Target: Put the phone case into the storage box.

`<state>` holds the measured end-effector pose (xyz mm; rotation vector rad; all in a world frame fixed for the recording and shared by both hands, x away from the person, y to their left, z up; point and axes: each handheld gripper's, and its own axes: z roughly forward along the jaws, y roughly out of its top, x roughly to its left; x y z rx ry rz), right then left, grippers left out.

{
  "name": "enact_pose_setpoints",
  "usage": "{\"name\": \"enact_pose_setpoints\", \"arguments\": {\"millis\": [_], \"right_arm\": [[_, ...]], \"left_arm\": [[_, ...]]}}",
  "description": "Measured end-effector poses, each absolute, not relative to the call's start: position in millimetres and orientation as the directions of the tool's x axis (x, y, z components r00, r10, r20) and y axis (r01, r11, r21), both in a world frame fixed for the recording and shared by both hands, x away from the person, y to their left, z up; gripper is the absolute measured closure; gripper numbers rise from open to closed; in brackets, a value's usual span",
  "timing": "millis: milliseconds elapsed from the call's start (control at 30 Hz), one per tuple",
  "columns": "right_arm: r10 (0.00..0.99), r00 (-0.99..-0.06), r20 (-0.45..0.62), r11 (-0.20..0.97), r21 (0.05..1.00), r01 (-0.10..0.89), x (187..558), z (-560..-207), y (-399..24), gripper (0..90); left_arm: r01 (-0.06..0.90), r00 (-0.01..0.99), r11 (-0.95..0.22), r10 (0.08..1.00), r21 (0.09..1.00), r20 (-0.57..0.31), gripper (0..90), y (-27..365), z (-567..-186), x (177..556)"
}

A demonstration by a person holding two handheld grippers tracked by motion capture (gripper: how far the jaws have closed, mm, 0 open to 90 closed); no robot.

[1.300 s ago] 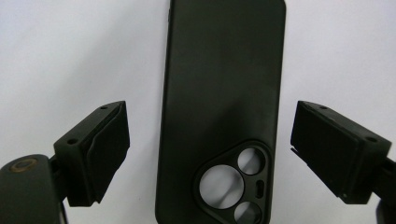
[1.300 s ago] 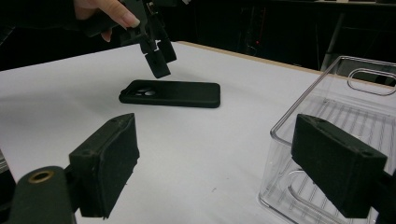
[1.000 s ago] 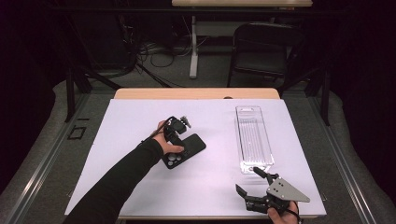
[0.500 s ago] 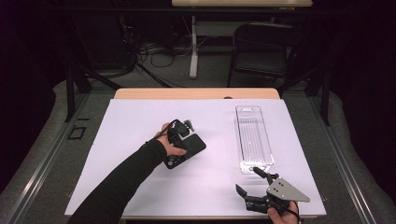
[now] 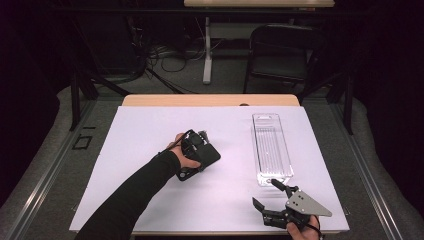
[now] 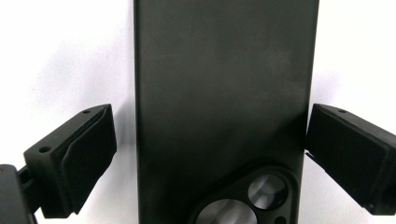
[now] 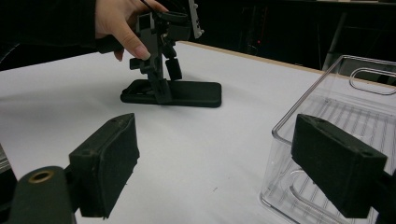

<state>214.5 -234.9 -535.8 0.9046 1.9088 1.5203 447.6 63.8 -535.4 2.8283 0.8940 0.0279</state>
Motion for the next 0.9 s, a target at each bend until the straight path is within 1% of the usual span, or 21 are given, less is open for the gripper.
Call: {"name": "enact_pose_setpoints", "arguments": {"millis": [333,700,900], "right_arm": [[0.772,-0.636,0.001,0.142,0.974,0.174,214.6,-535.8,-235.0,14.3],[0.770,-0.638,0.002,0.143,0.974,0.175,214.9,-536.0,-234.7,14.3],[0.768,-0.640,0.001,0.144,0.974,0.174,214.9,-536.0,-234.6,14.3]], "left_arm": [[0.559,0.825,-0.813,0.564,0.160,-0.016,2.3,61.4,-538.4,447.1],[0.570,0.819,-0.808,0.573,0.147,-0.023,3.2,60.0,-538.5,447.9],[0.555,0.831,-0.823,0.556,0.124,-0.028,3.2,58.7,-538.1,450.7]]}}
